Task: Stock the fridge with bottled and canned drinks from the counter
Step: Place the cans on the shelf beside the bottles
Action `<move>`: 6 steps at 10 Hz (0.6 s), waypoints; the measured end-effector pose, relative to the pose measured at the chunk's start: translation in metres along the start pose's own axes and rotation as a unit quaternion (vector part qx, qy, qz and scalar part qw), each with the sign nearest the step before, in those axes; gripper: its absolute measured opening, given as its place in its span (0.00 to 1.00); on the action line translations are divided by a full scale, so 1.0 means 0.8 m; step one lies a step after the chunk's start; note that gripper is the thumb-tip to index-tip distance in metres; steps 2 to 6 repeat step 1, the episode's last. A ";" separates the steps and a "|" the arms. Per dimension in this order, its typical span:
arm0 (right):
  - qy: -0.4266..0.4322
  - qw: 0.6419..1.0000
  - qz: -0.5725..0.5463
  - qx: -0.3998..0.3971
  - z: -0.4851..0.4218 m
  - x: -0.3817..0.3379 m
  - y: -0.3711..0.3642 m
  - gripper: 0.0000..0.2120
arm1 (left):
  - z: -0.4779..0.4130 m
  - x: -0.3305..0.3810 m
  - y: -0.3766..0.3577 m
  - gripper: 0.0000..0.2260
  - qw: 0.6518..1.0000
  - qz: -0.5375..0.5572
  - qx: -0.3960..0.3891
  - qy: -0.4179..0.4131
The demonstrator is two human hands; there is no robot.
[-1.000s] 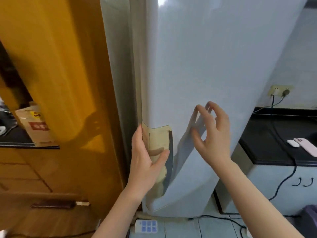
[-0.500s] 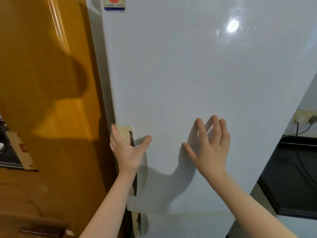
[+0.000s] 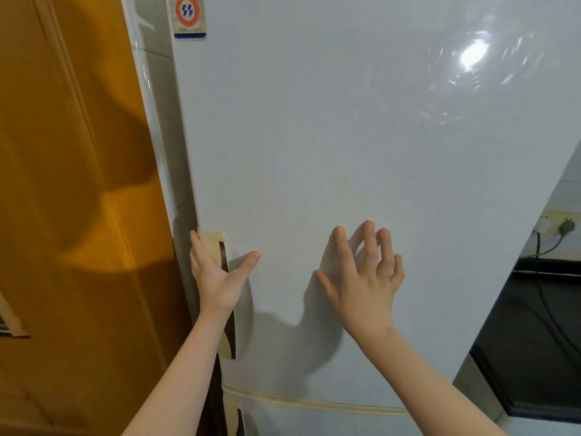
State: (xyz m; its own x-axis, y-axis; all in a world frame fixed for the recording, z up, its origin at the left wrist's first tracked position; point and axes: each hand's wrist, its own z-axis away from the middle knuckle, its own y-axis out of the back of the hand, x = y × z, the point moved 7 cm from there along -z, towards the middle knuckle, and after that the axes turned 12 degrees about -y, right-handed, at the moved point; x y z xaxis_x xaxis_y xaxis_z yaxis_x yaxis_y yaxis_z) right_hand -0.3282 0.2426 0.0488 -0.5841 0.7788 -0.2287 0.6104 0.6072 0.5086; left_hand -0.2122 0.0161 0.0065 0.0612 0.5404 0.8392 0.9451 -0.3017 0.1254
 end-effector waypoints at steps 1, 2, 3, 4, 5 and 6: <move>0.002 0.972 -0.221 -0.074 -0.020 0.016 0.042 0.24 | 0.011 0.009 0.008 0.56 0.999 -0.050 0.002 -0.014; 0.002 0.972 -0.221 -0.074 -0.020 0.016 0.042 0.24 | 0.011 0.009 0.008 0.56 0.999 -0.050 0.002 -0.014; 0.002 0.972 -0.221 -0.074 -0.020 0.016 0.042 0.24 | 0.011 0.009 0.008 0.56 0.999 -0.050 0.002 -0.014; 0.002 0.972 -0.221 -0.074 -0.020 0.016 0.042 0.24 | 0.011 0.009 0.008 0.56 0.999 -0.050 0.002 -0.014; 0.002 0.972 -0.221 -0.074 -0.020 0.016 0.042 0.24 | 0.011 0.009 0.008 0.56 0.999 -0.050 0.002 -0.014; 0.002 0.972 -0.221 -0.074 -0.020 0.016 0.042 0.24 | 0.011 0.009 0.008 0.56 0.999 -0.050 0.002 -0.014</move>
